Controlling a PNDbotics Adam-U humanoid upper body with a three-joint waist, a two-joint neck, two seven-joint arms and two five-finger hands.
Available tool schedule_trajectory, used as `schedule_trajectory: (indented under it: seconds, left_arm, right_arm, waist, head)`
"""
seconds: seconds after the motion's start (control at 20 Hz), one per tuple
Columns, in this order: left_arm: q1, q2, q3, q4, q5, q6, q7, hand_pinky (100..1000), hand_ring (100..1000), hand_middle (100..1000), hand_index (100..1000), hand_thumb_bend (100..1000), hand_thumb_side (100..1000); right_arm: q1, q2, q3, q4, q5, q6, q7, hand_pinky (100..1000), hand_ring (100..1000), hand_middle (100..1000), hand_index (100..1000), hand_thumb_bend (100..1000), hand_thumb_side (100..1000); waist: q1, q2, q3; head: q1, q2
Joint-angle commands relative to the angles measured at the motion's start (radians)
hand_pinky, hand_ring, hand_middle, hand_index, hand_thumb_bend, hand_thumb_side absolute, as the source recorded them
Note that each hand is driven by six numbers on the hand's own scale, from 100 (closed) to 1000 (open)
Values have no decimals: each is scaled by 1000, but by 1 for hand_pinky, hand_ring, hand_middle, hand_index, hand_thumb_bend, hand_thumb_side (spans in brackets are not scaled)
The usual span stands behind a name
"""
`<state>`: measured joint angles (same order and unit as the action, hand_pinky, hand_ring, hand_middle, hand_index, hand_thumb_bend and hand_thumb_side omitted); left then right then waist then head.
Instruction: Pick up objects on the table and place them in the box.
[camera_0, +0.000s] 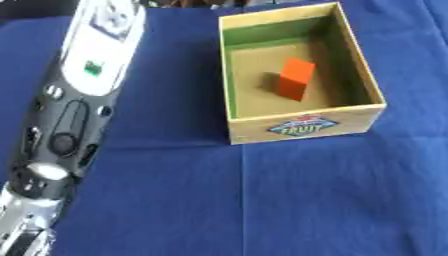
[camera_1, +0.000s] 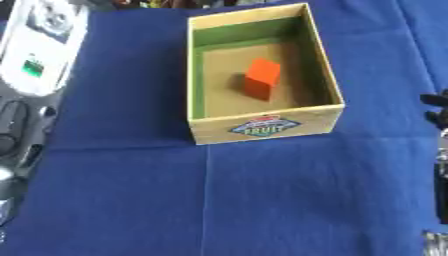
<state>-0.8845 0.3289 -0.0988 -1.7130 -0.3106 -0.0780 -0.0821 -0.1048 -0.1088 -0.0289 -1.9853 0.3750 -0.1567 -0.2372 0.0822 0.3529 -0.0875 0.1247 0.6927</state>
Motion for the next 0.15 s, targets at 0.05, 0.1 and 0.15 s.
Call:
schedule_trajectory:
  seconds: [0.05,0.1,0.15]
  left_arm:
    - [66,19,45,-140,164,56,14,457,586,574,800,100,705]
    - [102,12,53,-166,192,65,14,457,585,577,802,100,716]
    - [136,7,61,-189,211,72,16,455,584,584,811,100,731]
  right_arm:
    - [-3,-3,-10,-15,-16,-1,-11,811,954,715,957,100,989]
    - [-4,-2,-12,-15,-19,0,-14,810,954,715,957,100,989]
    - [-5,-3,-14,-15,-22,0,-16,811,954,716,957,100,988]
  waist:
    - [-9,-31,11]
    - [-11,-34,17]
    - [-13,-35,21]
  head:
    - [-9,18]
    - [-10,22]
    - [-11,24]
